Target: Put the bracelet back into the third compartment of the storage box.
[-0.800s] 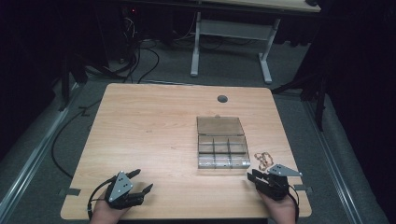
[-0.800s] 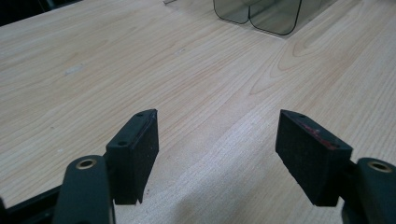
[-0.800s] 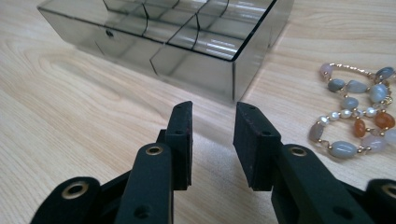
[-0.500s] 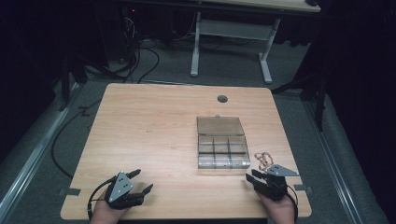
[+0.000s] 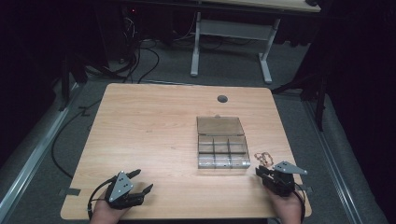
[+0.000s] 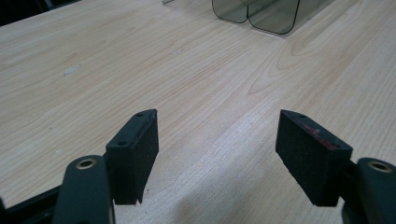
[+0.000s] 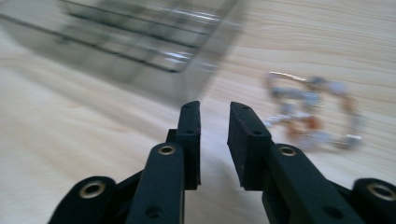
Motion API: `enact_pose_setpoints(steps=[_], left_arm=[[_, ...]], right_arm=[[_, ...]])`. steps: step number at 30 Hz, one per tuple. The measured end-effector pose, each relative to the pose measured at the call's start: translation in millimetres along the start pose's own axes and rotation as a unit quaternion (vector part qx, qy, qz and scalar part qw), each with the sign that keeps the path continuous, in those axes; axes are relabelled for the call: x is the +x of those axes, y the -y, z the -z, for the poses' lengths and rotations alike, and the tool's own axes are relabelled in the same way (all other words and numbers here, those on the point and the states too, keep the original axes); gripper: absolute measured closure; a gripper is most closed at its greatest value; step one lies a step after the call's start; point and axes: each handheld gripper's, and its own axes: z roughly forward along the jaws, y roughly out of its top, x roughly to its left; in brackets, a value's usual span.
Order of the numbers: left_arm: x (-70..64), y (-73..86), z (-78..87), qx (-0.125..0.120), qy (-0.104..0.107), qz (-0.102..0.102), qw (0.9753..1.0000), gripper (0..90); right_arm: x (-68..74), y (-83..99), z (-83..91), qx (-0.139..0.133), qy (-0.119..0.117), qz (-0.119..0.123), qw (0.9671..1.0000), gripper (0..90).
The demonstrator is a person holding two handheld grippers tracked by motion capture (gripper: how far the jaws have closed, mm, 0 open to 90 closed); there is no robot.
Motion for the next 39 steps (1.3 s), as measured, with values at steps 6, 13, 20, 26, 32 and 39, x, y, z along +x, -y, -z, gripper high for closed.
enact_pose_setpoints(steps=[6,13,20,26,32,39], left_arm=[[-0.3,0.1,0.3,-0.001,0.002,-0.003,1.0000,30.7],[-0.4,0.1,0.1,-0.001,0.002,-0.003,1.0000,30.7],[0.0,0.2,0.5,-0.001,0.001,-0.002,1.0000,30.7],[-0.3,0.2,0.4,-0.001,0.001,-0.003,1.0000,30.7],[-0.4,0.1,0.2,0.000,0.001,-0.003,1.0000,30.8],[-0.6,0.1,0.3,0.001,0.001,-0.004,1.0000,30.8]], right_arm=[[-23.2,-11.3,-0.7,0.018,0.024,-0.022,0.9993,90.0],[-47.8,-34.6,-20.2,0.037,0.045,-0.042,0.9974,90.0],[-55.5,-39.2,-42.5,0.075,0.053,-0.037,0.9951,90.0],[-48.9,-34.4,-41.2,0.073,0.042,-0.030,0.9960,90.0],[-34.1,-24.2,-33.3,0.064,0.025,-0.020,0.9974,90.0],[-10.8,-11.1,-22.6,0.052,0.003,-0.006,0.9986,90.0]])
